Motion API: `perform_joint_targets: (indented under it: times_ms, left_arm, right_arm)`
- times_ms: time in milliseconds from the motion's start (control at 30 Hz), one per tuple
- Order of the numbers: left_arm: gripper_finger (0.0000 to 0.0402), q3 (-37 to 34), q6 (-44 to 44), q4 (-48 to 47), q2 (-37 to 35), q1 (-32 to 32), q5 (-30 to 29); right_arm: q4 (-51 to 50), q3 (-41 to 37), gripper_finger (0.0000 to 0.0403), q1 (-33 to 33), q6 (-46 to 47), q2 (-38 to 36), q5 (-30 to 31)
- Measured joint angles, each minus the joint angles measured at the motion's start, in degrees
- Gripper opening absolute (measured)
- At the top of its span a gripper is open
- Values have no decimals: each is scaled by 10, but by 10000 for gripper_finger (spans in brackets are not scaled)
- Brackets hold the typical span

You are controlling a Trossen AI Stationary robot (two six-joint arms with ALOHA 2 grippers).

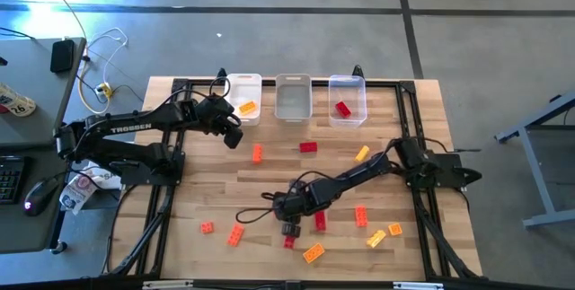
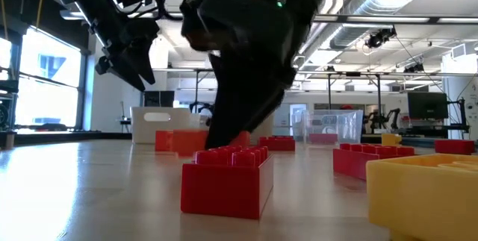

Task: Sort & place blocks by color
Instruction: Put the orange game piece into the gray bin

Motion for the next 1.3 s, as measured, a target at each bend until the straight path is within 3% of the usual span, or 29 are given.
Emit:
perform_joint_targets:
  times_ms: [333, 800, 1000, 1300]
  left_arm:
    - [195, 0, 5, 0, 0, 0, 0]
    - [195, 0, 5, 0, 0, -11, 0]
    - [195, 0, 5, 0, 0, -28, 0]
    - [195, 0, 4, 0, 0, -55, 0]
  right_arm:
    - [-40, 0, 104, -52, -63, -65, 56]
    - [-80, 1, 104, -190, -163, -146, 108]
    - [-74, 1, 104, -255, -214, -152, 188]
    - [-56, 1, 104, -349, -234, -152, 190]
